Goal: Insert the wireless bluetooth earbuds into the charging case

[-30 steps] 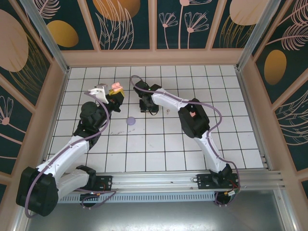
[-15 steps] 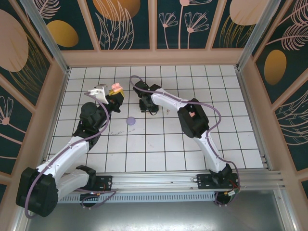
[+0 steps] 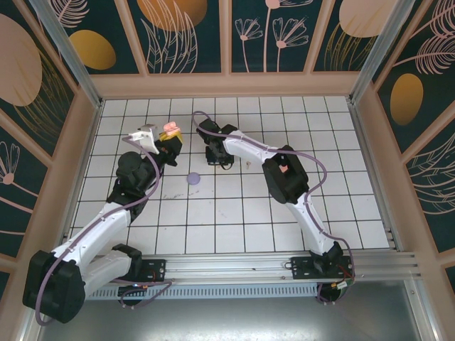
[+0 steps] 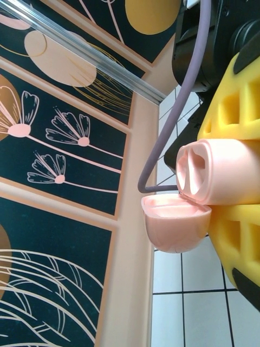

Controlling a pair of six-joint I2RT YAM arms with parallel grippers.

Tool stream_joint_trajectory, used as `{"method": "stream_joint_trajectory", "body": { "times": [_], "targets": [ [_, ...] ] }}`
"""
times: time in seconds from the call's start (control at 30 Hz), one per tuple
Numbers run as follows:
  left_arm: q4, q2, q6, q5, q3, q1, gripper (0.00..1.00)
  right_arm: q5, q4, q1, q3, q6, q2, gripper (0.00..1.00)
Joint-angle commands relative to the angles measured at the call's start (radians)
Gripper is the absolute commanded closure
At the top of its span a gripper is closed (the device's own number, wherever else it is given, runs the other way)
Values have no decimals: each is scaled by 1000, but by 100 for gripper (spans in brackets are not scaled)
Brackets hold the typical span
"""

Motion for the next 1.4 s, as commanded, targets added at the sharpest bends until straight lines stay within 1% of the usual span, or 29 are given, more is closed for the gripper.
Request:
{"method": "stream_joint_trajectory", "body": {
  "times": [0.0, 0.17, 0.37, 0.67, 0.9, 1.03, 1.2, 1.37],
  "targets": [
    [2, -23, 11, 25, -5, 6, 100, 34, 12, -2, -18, -18, -41, 82],
    [2, -19, 28, 94, 1, 6, 100, 59, 48, -11, -71, -36, -134, 83],
    [21, -8, 58, 184, 3, 5, 100, 79, 110, -28, -171, -66, -293, 84],
    [168, 42, 141, 326, -26, 5, 100, 101, 199, -50, -341, -131, -573, 84],
    [368, 84, 184, 393, -104, -5, 100, 104, 245, -57, -422, -193, -779, 83],
    [448, 99, 249, 404, -156, -32, 100, 68, 291, -57, -471, -234, -893, 83],
    [484, 114, 378, 381, -178, -119, 100, -46, 402, -50, -566, -303, -1038, 83],
    [569, 170, 373, 366, -154, -173, 100, -162, 525, -34, -673, -368, -1154, 83]
  ]
}}
